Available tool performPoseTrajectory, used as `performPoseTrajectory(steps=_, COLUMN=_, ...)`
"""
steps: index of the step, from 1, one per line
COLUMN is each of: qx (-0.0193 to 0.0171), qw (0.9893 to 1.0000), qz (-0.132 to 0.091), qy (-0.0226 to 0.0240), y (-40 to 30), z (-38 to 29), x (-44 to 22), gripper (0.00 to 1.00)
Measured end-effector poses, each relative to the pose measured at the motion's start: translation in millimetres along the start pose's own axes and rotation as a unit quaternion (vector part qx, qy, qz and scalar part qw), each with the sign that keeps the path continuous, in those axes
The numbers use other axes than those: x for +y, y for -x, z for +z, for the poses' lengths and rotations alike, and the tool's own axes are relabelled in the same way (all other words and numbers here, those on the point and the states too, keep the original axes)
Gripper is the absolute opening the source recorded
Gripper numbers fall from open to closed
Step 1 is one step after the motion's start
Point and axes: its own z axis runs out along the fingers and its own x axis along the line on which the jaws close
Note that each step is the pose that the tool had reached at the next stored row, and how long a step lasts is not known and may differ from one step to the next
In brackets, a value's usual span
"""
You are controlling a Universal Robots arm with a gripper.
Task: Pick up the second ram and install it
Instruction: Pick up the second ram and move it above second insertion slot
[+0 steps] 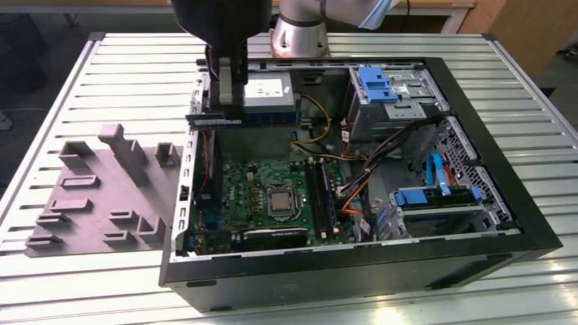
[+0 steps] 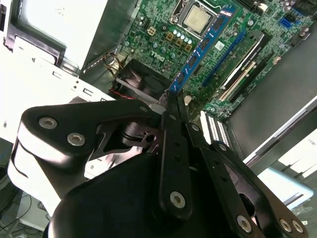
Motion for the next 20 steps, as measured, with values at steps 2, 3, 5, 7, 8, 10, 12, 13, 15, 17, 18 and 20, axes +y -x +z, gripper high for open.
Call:
performPoseTrajectory(steps=2, qx=0.0, qw=1.0, qz=0.0, qy=0.0, y=0.0, z=-0.1, x=-1.8, gripper=0.11)
performPoseTrajectory(steps=3, qx=0.0001, qw=1.0, qz=0.0, qy=0.0, y=0.0, z=-0.2, x=-2.7, gripper=0.11)
performPoseTrajectory(steps=5, qx=0.0, qw=1.0, qz=0.0, qy=0.0, y=0.0, z=-0.2, x=-4.6, gripper=0.11)
performPoseTrajectory(steps=7, qx=0.0, qw=1.0, qz=0.0, qy=0.0, y=0.1, z=-0.3, x=-6.5, gripper=0.11)
performPoseTrajectory(steps=8, qx=0.0, qw=1.0, qz=0.0, qy=0.0, y=0.1, z=-0.3, x=-7.6, gripper=0.11)
performPoseTrajectory(steps=10, qx=0.0, qw=1.0, qz=0.0, qy=0.0, y=0.1, z=-0.5, x=-10.0, gripper=0.11)
performPoseTrajectory(steps=12, qx=0.0, qw=1.0, qz=0.0, qy=0.0, y=0.1, z=-0.6, x=-12.7, gripper=0.11)
performPoseTrajectory(steps=13, qx=0.0, qw=1.0, qz=0.0, qy=0.0, y=0.2, z=-0.6, x=-14.1, gripper=0.11)
performPoseTrajectory(steps=15, qx=0.0, qw=1.0, qz=0.0, qy=0.0, y=0.2, z=-0.7, x=-16.8, gripper=0.11)
performPoseTrajectory(steps=17, qx=0.0, qw=1.0, qz=0.0, qy=0.0, y=0.2, z=-0.9, x=-19.5, gripper=0.11)
performPoseTrajectory(steps=18, qx=0.0, qw=1.0, qz=0.0, qy=0.0, y=0.2, z=-0.9, x=-20.9, gripper=0.11)
performPoseTrajectory(steps=20, qx=0.0, qw=1.0, qz=0.0, qy=0.0, y=0.2, z=-1.0, x=-23.7, gripper=0.11)
